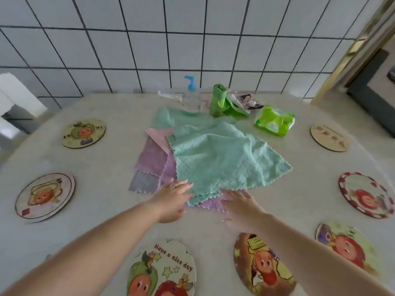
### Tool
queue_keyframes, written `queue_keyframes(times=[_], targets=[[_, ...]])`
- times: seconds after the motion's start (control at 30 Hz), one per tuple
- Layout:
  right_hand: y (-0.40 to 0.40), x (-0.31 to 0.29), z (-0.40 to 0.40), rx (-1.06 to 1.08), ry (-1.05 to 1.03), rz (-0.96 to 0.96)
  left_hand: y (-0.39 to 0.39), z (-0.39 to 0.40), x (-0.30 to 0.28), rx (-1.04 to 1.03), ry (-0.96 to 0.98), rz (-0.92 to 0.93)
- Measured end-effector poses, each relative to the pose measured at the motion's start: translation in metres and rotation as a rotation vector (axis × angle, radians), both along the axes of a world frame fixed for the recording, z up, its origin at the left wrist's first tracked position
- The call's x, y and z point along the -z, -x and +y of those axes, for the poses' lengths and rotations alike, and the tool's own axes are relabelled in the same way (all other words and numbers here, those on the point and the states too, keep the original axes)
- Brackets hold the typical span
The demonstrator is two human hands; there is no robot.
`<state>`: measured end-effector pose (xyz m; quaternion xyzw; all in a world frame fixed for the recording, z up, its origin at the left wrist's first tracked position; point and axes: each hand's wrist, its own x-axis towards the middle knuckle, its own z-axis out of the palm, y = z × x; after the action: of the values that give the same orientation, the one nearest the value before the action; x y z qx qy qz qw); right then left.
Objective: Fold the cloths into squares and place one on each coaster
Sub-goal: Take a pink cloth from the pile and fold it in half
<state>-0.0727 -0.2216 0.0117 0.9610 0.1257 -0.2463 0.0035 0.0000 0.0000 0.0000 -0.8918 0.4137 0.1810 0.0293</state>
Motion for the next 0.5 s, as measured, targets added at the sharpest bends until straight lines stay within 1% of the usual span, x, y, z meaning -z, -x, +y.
queue_keyframes(times=[0.1,0.23,0.37,0.43,0.5], targets=[[-0.005,0.018,-0.017,-0.065,0.005,-0.005,0.009,-0.022,0.010,-0.041,0.001,0.017],[-0.012,0.029,-0.032,-0.010,-0.132,-0.041,0.025,-0.032,0.031,-0.140,-0.011,-0.007],[-0.018,0.033,-0.041,-0.027,-0.182,-0.084,0.030,-0.037,0.041,-0.177,-0.015,-0.063],[-0.021,0.036,-0.045,-0.031,-0.190,-0.098,0.031,-0.038,0.044,-0.206,0.010,-0.084],[-0.023,0.038,-0.049,-0.037,-0.200,-0.117,0.029,-0.036,0.049,-0.232,0.092,-0.130]])
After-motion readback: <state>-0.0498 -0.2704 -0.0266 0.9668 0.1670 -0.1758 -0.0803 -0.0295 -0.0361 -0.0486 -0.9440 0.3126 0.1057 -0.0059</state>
